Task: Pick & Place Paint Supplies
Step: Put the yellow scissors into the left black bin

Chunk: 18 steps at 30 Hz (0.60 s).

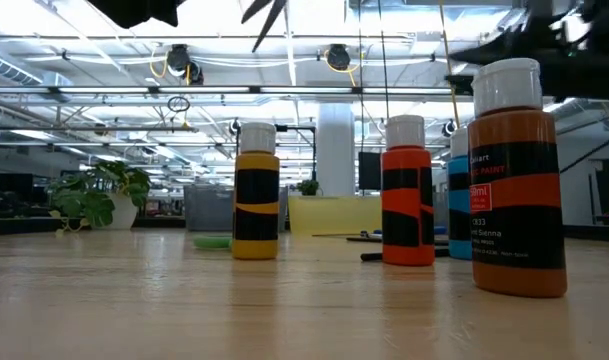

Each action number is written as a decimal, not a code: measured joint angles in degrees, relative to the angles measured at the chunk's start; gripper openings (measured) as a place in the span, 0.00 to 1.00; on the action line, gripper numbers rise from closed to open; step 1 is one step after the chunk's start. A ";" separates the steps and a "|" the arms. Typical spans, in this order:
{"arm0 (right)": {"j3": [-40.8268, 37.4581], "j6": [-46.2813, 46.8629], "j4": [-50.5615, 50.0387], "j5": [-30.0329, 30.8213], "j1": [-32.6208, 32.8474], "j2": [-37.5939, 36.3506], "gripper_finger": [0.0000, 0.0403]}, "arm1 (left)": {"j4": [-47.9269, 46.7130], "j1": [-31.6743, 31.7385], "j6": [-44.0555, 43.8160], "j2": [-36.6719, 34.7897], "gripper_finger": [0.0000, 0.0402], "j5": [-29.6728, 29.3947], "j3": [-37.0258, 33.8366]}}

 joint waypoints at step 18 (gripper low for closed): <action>23.30 -14.85 21.86 2.83 14.43 44.03 0.00 | -2.75 1.80 -3.07 10.17 0.07 -3.26 8.59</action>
